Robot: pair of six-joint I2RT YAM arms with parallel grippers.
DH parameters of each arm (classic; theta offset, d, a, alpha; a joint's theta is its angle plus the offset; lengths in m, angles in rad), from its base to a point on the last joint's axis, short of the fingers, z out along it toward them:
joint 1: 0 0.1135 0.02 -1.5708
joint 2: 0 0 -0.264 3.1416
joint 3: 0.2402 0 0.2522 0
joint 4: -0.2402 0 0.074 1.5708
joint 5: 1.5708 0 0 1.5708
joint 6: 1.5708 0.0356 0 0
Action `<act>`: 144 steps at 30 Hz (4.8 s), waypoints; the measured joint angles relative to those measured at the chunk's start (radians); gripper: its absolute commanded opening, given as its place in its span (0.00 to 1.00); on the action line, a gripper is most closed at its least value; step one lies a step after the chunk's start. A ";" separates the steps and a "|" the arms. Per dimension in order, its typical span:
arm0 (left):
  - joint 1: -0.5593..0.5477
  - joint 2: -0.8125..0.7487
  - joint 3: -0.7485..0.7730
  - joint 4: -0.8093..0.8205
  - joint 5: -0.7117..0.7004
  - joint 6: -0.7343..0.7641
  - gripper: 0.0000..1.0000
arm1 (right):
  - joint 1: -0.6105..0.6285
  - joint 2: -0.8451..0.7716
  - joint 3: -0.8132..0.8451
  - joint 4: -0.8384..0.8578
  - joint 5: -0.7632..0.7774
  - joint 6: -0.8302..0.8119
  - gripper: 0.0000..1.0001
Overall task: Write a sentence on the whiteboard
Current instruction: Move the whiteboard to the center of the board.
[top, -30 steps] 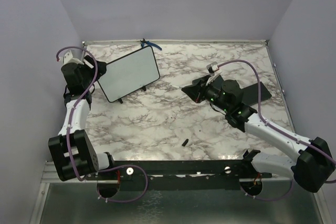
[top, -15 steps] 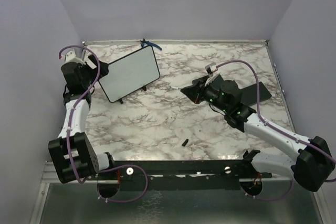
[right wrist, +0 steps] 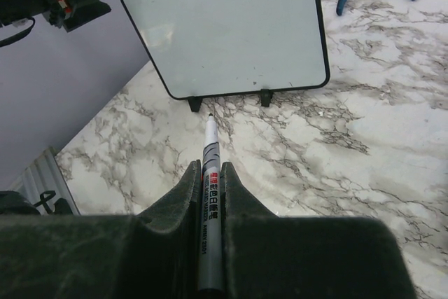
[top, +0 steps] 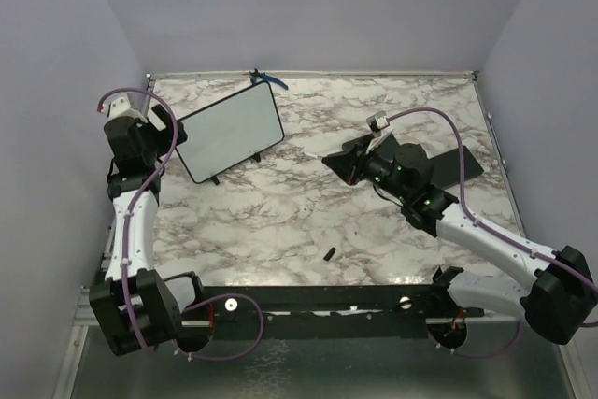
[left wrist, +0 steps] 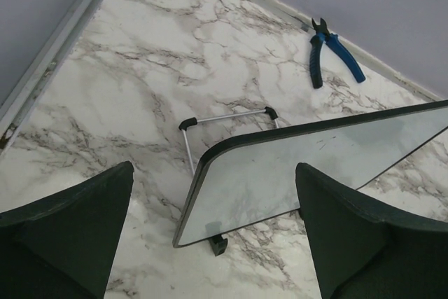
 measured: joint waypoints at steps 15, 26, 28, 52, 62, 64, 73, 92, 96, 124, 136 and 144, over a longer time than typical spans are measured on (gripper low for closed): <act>-0.511 -0.158 0.043 -0.256 -0.421 -0.040 0.88 | 0.000 -0.101 -0.006 -0.075 0.110 0.011 0.00; -0.652 -0.001 -0.137 -0.211 -0.585 -0.234 0.71 | 0.000 -0.229 -0.031 -0.159 0.221 0.027 0.00; -0.651 0.037 -0.159 -0.193 -0.613 -0.250 0.66 | 0.000 -0.237 -0.031 -0.164 0.230 0.025 0.00; -0.573 0.293 -0.283 0.114 -0.718 -0.340 0.50 | 0.000 -0.238 -0.032 -0.180 0.254 0.018 0.00; -0.537 0.331 -0.284 0.168 -0.701 -0.316 0.40 | 0.000 -0.195 -0.032 -0.179 0.253 0.018 0.00; -0.537 0.342 -0.284 0.171 -0.697 -0.310 0.36 | 0.000 -0.194 -0.032 -0.179 0.253 0.018 0.00; -0.537 0.371 -0.274 0.176 -0.691 -0.271 0.25 | 0.000 -0.191 -0.032 -0.179 0.253 0.019 0.00; -0.538 0.386 -0.259 0.180 -0.669 -0.232 0.00 | 0.000 -0.191 -0.032 -0.179 0.253 0.025 0.00; -0.547 0.385 -0.262 0.181 -0.666 -0.213 0.00 | 0.000 -0.191 -0.032 -0.179 0.253 0.026 0.00; -0.951 0.424 -0.239 0.197 -0.711 -0.262 0.00 | 0.000 -0.216 -0.032 -0.180 0.253 0.044 0.00; -1.044 0.468 -0.195 0.179 -0.760 -0.340 0.36 | 0.000 -0.233 -0.032 -0.188 0.258 0.049 0.00; -1.057 0.386 -0.195 0.108 -0.709 -0.357 0.59 | 0.000 -0.243 -0.032 -0.204 0.262 0.053 0.00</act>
